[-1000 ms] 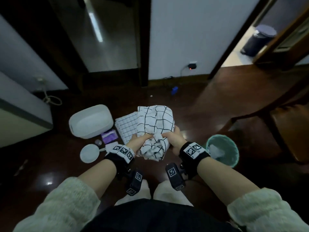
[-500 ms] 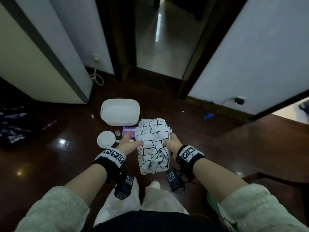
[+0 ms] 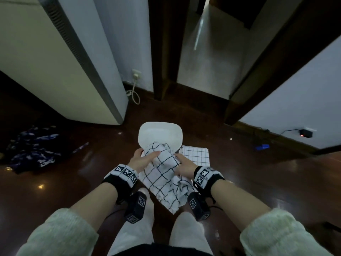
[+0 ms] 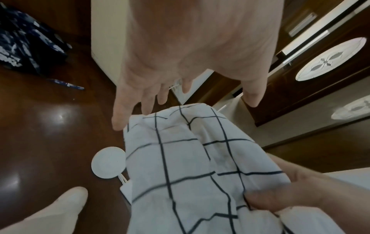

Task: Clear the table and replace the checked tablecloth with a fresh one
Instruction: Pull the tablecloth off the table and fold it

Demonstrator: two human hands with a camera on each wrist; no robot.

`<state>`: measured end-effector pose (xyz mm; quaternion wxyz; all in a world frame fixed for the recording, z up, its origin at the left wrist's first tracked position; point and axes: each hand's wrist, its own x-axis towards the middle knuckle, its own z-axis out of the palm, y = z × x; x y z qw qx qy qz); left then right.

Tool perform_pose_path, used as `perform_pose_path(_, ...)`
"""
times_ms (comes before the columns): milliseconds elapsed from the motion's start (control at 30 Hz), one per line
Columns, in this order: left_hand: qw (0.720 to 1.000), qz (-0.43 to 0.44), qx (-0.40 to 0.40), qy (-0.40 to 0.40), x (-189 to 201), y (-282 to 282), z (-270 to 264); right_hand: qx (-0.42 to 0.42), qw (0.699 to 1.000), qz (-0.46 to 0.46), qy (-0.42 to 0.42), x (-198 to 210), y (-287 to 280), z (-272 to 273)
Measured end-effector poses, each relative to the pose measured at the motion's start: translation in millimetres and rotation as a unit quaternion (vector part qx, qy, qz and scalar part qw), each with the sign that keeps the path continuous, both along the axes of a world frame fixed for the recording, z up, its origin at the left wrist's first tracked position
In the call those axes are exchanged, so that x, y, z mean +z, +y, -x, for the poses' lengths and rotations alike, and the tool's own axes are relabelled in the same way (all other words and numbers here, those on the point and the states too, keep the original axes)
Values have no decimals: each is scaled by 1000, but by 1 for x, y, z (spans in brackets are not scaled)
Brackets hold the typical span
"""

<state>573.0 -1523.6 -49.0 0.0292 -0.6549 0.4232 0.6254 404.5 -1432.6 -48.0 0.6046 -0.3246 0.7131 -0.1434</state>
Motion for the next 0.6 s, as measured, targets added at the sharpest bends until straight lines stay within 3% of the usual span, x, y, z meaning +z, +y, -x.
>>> perform_pose_path(300,995,-23,82,-52,-58,-71,-18,184,975,66,103,-39,-54,-4)
perform_pose_path(467,994,-70,85,-8,-138,-84,-1,153,979,69,117,-126,-59,20)
perform_pose_path(600,990,-39,126,41,-220,-115,19,53,989,63,119,-230,-73,50)
